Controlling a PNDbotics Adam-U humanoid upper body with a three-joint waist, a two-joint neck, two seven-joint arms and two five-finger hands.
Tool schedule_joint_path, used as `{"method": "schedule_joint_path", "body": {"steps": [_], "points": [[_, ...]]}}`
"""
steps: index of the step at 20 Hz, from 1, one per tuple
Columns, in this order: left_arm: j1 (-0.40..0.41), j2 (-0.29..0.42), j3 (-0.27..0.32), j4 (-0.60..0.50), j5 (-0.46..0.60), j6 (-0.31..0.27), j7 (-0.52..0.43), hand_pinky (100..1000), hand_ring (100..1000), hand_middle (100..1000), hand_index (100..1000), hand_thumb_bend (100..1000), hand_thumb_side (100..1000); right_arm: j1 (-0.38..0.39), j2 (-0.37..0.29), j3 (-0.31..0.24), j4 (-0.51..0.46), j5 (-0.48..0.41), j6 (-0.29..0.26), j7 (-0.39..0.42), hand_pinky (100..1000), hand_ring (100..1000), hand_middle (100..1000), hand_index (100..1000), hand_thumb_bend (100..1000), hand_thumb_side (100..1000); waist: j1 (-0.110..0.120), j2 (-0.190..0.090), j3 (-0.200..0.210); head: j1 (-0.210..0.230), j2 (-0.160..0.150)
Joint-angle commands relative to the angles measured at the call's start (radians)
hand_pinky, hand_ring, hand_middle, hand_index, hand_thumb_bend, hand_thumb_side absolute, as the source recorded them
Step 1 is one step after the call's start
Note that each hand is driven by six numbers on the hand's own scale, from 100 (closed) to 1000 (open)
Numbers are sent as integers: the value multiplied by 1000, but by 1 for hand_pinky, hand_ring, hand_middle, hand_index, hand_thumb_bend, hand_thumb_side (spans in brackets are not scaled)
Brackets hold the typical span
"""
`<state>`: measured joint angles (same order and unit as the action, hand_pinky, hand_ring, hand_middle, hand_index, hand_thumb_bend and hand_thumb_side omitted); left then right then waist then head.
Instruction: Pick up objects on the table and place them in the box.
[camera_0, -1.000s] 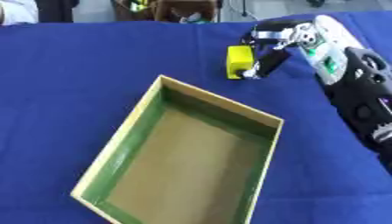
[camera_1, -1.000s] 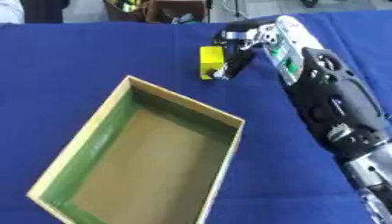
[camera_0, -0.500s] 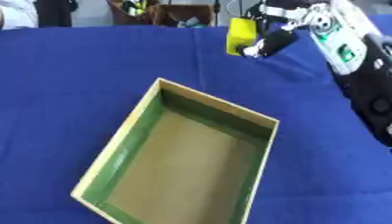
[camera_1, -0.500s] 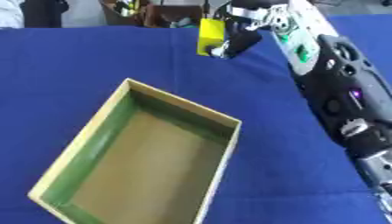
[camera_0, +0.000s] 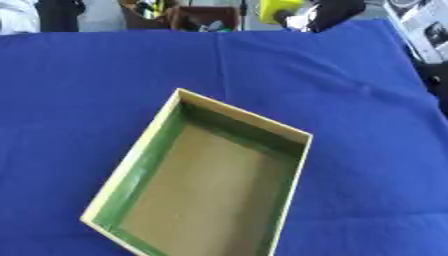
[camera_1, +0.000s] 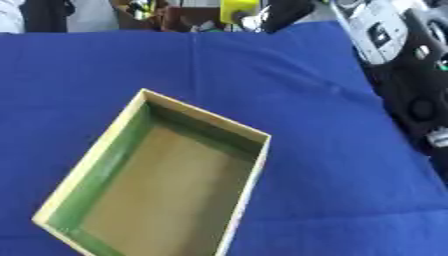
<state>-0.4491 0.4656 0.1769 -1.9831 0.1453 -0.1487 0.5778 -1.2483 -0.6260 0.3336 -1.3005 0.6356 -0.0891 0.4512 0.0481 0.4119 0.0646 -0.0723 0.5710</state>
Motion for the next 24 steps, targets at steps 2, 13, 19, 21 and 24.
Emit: {"method": "schedule_joint_path", "body": {"steps": [2,13,19,21,24], "points": [[-8,32,3,-17,1,2,-2,578,708,720,764,100,1000,-12,-41,38,-115,-46,33,3,654,693,344,446,100,489,2,-35,-3,5,12],[-12,27,3,-17,1,0,-2,579,709,721,764,100,1000,50,-73,87,-686,-117,284,263,631,683,338,407,100,506,-2,-45,-11,11,16],[-10,25,1,-17,2,1,-2,579,709,721,764,100,1000,55,-37,109,-699,-153,309,288,628,680,335,406,100,503,-2,-49,-12,15,19],[-9,25,1,-17,2,1,-3,579,709,721,764,100,1000,61,-30,119,-699,-156,314,298,628,680,335,406,100,501,-1,-50,-11,15,19],[-8,23,1,-17,2,2,-3,578,708,721,764,100,1000,82,-17,135,-700,-151,331,321,625,678,334,406,100,495,-1,-49,-12,14,20]]}}
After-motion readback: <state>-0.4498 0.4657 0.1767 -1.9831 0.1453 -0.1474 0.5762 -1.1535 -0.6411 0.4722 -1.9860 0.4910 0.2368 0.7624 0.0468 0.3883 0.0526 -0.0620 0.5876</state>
